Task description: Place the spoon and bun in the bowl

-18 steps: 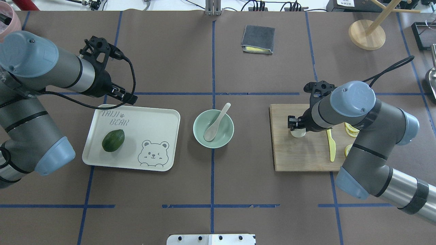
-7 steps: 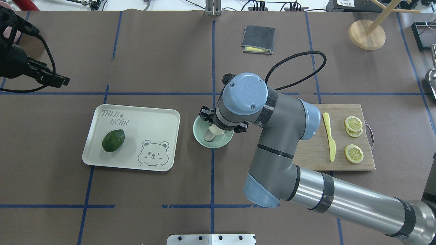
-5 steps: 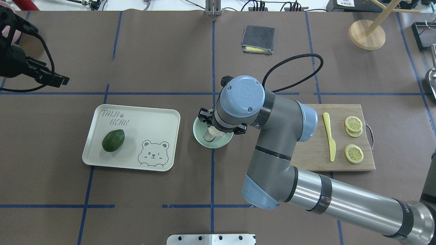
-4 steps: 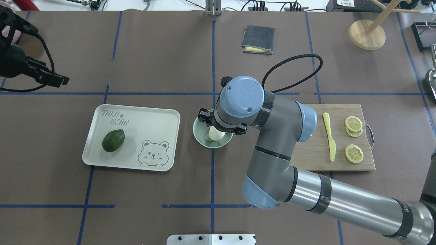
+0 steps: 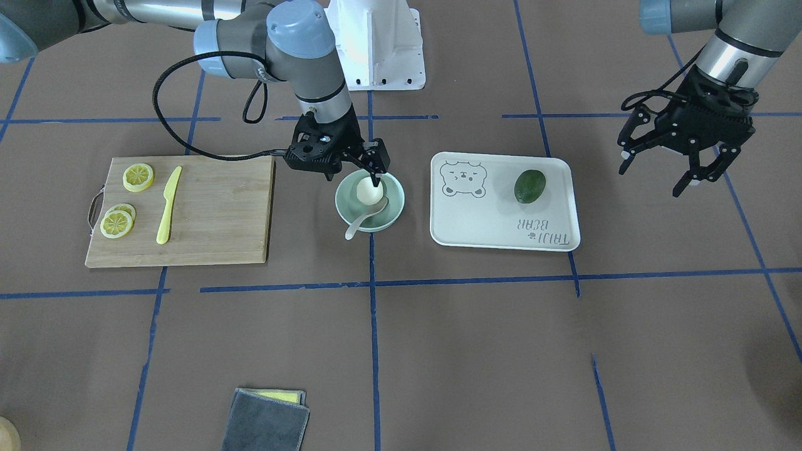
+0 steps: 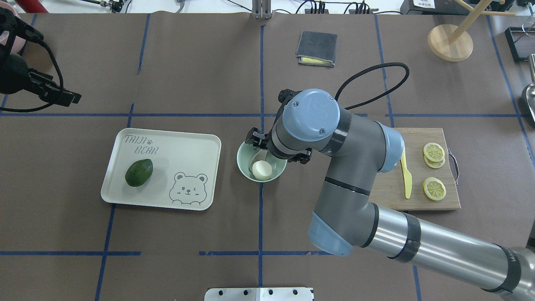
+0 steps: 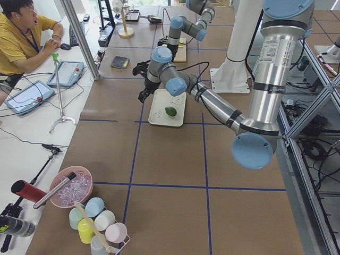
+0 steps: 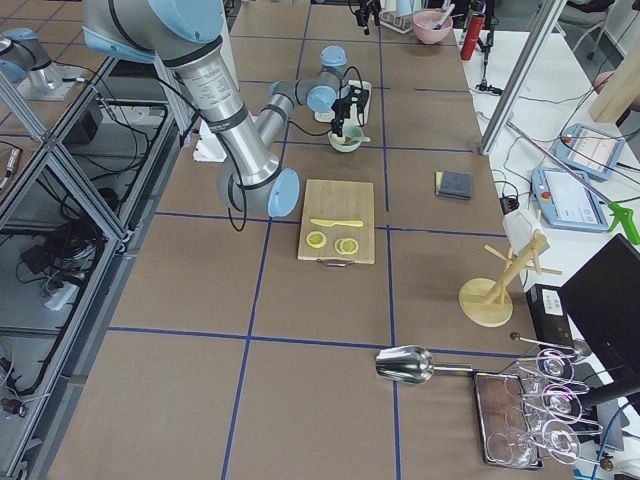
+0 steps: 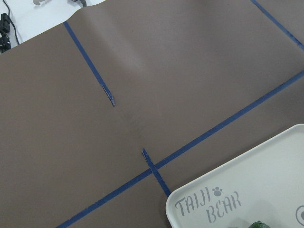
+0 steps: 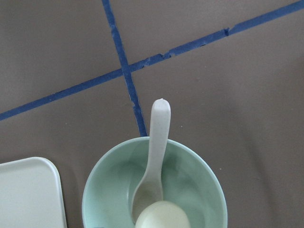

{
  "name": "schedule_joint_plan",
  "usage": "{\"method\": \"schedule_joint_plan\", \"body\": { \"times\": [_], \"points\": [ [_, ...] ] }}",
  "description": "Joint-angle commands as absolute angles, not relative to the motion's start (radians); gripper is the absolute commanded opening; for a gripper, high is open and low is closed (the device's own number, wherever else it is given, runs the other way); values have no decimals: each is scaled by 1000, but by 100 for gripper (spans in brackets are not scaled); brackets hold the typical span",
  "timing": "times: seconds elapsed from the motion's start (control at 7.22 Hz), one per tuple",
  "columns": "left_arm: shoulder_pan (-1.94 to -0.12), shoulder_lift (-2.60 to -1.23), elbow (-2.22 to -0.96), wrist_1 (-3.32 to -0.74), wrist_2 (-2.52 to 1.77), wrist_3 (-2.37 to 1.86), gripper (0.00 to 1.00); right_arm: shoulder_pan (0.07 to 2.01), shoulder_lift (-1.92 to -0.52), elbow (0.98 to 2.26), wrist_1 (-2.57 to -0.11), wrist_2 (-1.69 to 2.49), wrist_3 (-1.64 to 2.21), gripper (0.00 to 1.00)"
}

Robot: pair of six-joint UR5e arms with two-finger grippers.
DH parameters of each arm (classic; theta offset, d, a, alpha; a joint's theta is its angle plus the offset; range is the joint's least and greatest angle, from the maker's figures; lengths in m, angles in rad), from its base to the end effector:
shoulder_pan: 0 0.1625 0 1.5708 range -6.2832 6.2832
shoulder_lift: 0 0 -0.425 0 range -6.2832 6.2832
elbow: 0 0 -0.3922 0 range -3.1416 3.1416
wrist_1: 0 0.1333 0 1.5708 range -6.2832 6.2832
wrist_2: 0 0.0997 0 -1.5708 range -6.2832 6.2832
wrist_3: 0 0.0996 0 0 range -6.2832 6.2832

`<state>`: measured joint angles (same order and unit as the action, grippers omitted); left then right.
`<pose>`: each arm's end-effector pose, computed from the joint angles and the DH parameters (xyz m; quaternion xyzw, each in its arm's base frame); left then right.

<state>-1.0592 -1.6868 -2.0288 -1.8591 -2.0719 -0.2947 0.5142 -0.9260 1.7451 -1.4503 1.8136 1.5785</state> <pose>0.1750 -0.4863 0.3528 0.2840 0.3660 0.1983 0.8637 -0.5210 -0.4199 0.1922 0.0081 -0.4621 0.1754 0.8693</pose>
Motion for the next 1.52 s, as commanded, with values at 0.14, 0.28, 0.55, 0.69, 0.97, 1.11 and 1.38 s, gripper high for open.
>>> {"method": "schedule_joint_plan", "body": {
  "times": [0.14,0.28,0.55,0.69,0.97,1.11,1.38],
  "points": [
    [-1390,-1592,-1906,-1855,-2280,127,88,766,-1245,1958,-1447,2004,1263,100],
    [-1514,-1583,-1837,-1852,-2355,220,100,901,-1349,1985,-1447,2110,1083,100],
    [-1627,-1578,-1818,-1739,-2347,227,100,1213,-1567,2009,-1457,2329,610,100],
    [-1705,-1574,-1812,-1706,-2347,229,100,1335,-1680,2005,-1459,2367,369,100],
    [-1707,-1513,-1799,-1703,-2339,222,100,1472,-1741,1926,-1540,2367,18,100],
    [-1703,-1509,-1781,-1691,-2345,216,100,1505,-1732,1915,-1584,2364,-77,100],
    [-1697,-1517,-1749,-1587,-2352,181,100,1531,-1706,1882,-1611,2329,-86,100]
  ]
}}
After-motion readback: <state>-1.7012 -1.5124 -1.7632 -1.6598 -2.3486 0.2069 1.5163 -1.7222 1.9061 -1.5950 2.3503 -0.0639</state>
